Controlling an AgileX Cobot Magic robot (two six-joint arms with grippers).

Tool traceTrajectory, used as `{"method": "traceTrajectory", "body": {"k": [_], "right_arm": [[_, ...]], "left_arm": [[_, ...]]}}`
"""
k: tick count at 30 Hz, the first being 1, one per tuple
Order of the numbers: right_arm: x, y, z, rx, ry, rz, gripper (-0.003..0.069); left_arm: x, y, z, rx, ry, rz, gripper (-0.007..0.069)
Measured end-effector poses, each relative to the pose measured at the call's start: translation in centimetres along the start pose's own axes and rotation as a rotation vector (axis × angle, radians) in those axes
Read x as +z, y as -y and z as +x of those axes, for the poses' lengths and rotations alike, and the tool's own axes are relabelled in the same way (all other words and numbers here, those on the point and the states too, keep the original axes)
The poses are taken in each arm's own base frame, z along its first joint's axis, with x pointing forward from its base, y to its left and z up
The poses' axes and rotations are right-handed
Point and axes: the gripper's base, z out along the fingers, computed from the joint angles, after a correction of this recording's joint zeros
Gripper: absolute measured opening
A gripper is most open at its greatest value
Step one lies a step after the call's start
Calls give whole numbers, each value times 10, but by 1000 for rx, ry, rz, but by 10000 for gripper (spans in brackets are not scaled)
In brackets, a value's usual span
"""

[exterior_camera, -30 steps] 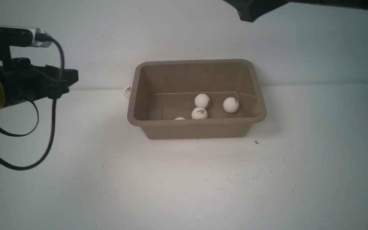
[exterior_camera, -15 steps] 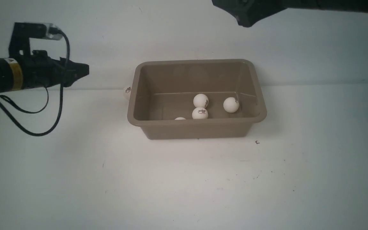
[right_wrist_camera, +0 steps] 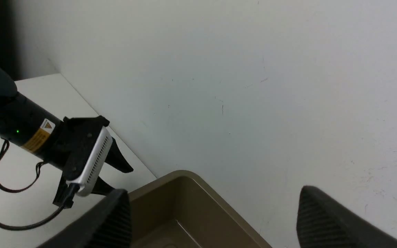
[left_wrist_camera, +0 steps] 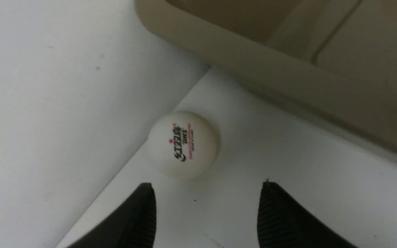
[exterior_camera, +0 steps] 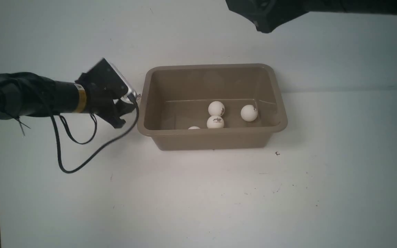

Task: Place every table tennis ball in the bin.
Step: Use the left arm to clamp the table tennis ball closest to it

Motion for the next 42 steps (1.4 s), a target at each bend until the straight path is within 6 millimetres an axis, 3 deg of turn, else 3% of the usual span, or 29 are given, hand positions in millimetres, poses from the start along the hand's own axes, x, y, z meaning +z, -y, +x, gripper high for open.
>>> {"method": "traceTrajectory", "body": {"k": [7,17,27,30,33,37,41,42], "right_arm": [[0,-2,1,-8,-9,-19,589],[0,-2,2,-24,-17,-22,589],[0,-2,2,-36,-23,-23,589],[0,-2,3,-46,-28,-21,589],[0,-2,3,-55,-31,-20,589],[0,-1,3,-67,-35,-17,589],[0,-1,3,-74,-36,-10,589],[0,0,3,-77,-35,-6,589]], "left_arm": [[20,7,10,192,-58,-24,400],[26,-4,-1,178,-12,-91,417],[59,-5,-1,190,16,-79,415],[61,-7,0,140,7,-98,366],[61,-10,1,105,-18,-125,341],[46,-17,-14,128,-28,-156,341],[18,-27,-43,129,44,-171,341],[2,-30,-58,129,94,-163,341]]}}
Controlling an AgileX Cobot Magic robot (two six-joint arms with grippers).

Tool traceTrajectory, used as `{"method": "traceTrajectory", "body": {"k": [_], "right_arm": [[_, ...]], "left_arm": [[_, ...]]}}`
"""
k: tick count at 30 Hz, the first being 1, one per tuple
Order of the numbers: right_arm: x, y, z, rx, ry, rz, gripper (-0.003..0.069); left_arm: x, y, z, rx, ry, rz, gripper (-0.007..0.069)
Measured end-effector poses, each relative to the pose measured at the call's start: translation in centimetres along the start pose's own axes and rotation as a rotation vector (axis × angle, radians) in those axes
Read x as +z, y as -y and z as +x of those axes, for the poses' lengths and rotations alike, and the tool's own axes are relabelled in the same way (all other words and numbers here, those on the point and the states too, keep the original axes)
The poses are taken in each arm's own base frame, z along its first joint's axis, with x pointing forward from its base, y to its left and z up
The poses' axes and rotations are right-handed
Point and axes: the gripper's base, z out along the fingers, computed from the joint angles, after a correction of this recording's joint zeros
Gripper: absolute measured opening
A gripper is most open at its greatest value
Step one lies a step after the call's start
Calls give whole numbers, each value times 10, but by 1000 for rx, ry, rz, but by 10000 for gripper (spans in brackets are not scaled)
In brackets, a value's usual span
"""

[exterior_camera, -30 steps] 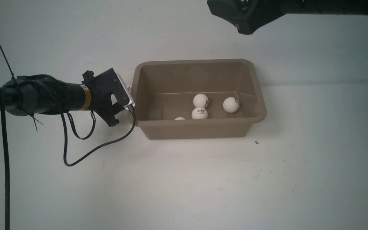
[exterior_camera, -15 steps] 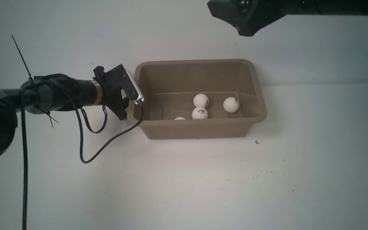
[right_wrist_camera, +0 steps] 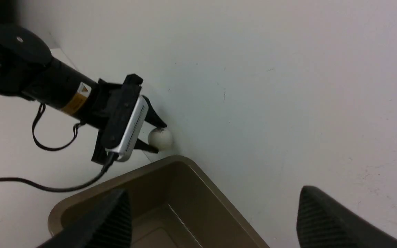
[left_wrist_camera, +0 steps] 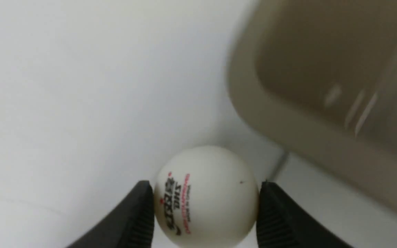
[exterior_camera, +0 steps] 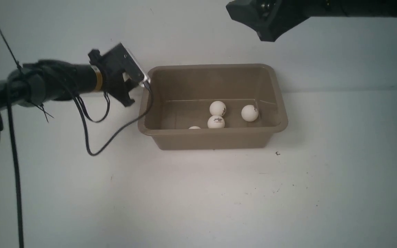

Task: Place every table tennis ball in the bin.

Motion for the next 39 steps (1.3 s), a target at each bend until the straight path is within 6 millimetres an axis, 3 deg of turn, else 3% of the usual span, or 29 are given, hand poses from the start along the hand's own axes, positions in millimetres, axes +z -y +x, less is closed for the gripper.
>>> {"method": "traceTrajectory", "body": {"k": [5,12,15,21,25,28,29,30,33,35,37,39], "right_arm": [[0,2,0,-17,1,21,589],[0,2,0,-20,2,25,589],[0,2,0,-14,1,23,589],[-12,3,-8,-22,15,43,589],[-50,7,-30,-40,84,107,589],[-77,11,-42,-41,127,154,589],[-84,12,-45,-35,137,167,589],[-106,16,-52,-5,172,208,589],[-134,18,-59,53,208,247,589],[-159,17,-63,116,221,256,589],[-180,12,-64,139,206,251,589],[-217,-2,-65,93,159,258,589]], "left_arm": [[-28,-1,-40,5,161,121,341],[-15,56,-73,-2,291,424,341],[-10,63,-74,-53,274,441,341],[0,61,-58,-317,182,447,375],[-1,57,-50,-505,137,463,526],[-10,53,-54,-580,142,507,578],[-14,52,-57,-588,148,521,580],[-27,47,-67,-591,176,560,573],[-50,37,-85,-560,225,576,548],[-75,23,-100,-516,271,540,523],[-94,11,-108,-483,301,497,504],[-115,-3,-114,-455,328,446,491]]}}
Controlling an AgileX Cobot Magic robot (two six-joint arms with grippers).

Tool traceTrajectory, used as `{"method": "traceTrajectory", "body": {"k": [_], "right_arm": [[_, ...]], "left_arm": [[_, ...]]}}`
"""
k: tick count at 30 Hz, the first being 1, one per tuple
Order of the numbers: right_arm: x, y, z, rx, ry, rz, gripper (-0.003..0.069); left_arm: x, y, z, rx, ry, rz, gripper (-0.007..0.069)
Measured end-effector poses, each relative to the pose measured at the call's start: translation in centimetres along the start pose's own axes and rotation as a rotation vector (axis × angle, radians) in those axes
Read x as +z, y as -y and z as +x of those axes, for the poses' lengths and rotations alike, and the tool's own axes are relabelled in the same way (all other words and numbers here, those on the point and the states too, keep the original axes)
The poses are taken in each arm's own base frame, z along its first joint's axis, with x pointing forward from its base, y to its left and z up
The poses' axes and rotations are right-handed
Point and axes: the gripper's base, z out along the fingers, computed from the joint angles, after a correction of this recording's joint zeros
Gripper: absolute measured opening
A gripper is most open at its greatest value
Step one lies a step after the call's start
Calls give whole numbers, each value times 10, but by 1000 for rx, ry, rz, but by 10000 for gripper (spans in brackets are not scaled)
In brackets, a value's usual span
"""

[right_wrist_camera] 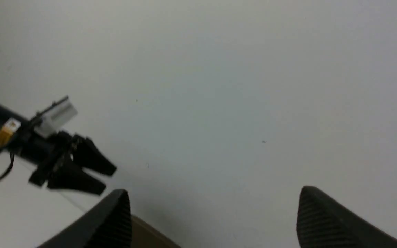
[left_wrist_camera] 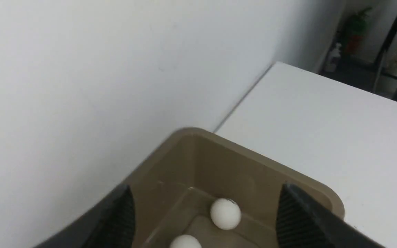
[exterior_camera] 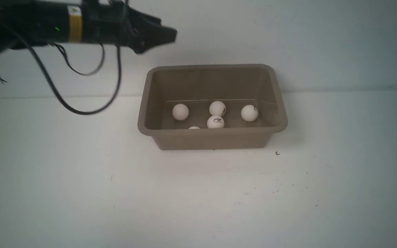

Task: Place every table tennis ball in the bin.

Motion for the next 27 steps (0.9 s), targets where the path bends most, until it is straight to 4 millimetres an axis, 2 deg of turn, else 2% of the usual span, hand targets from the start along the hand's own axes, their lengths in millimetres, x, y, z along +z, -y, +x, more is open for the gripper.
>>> {"method": "traceTrajectory", "body": {"k": [1,2,6,9,12,13,14,17,22,27], "right_arm": [[-15,-3,0,-20,-33,-2,589],[-18,-4,-1,-16,-26,1,589],[-73,-16,3,32,-127,21,589],[-96,-30,26,90,-223,5,589],[-103,-46,67,119,-309,-19,589],[-105,-54,91,116,-332,-19,589],[-106,-57,101,113,-332,-15,589],[-106,-71,148,117,-245,42,589],[-110,-83,189,145,-40,152,589],[-114,-85,204,147,88,227,589]], "left_arm": [[-9,0,-6,13,11,-17,489],[-12,0,-8,17,14,-24,489],[-35,1,-22,50,41,-71,489],[-40,5,-28,64,49,-78,489],[-41,8,-32,74,54,-72,489],[-42,9,-32,76,55,-72,489],[-42,9,-33,77,55,-72,489],[-42,9,-33,77,55,-72,489],[-43,10,-34,70,56,-68,489],[-43,12,-34,61,56,-59,489]]}}
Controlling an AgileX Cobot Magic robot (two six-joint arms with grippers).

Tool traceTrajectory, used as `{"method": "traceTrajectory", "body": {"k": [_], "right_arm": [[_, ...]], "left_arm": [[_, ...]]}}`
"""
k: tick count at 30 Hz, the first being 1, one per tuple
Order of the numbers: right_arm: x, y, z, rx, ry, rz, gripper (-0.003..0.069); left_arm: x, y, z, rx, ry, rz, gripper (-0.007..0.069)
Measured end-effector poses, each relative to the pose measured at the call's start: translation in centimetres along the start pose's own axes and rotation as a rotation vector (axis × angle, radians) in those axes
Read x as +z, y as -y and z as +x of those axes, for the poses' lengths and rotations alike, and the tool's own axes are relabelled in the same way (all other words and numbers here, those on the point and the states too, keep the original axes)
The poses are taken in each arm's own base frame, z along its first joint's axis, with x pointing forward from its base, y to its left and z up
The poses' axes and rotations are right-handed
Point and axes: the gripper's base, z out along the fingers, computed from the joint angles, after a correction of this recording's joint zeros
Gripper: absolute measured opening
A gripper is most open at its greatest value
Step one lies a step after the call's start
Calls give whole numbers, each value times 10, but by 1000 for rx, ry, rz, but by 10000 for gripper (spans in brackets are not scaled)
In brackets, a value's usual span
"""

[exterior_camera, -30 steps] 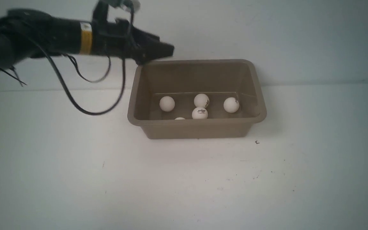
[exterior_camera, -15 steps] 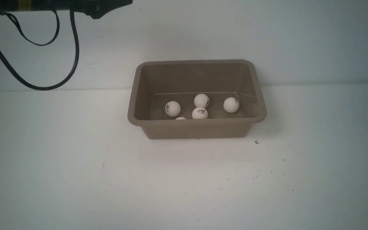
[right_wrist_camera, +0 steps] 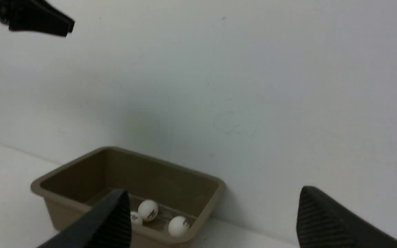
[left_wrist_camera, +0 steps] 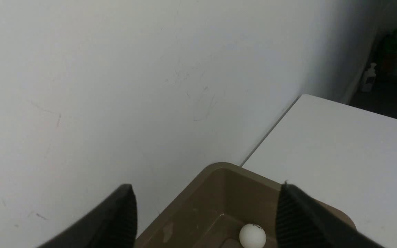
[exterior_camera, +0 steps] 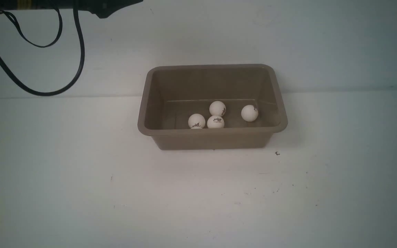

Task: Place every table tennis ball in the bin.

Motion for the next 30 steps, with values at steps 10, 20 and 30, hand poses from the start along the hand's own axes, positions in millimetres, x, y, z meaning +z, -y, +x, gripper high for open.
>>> {"method": "traceTrajectory", "body": {"k": [10,20,30], "right_arm": [[1,-3,16,6,-61,-20,589],[9,-11,65,17,-201,-40,589],[6,-22,132,18,-408,-76,589]], "left_arm": [[0,1,0,-4,-1,11,489],[0,1,0,-4,-1,14,489],[0,1,0,-5,-1,14,489]]}}
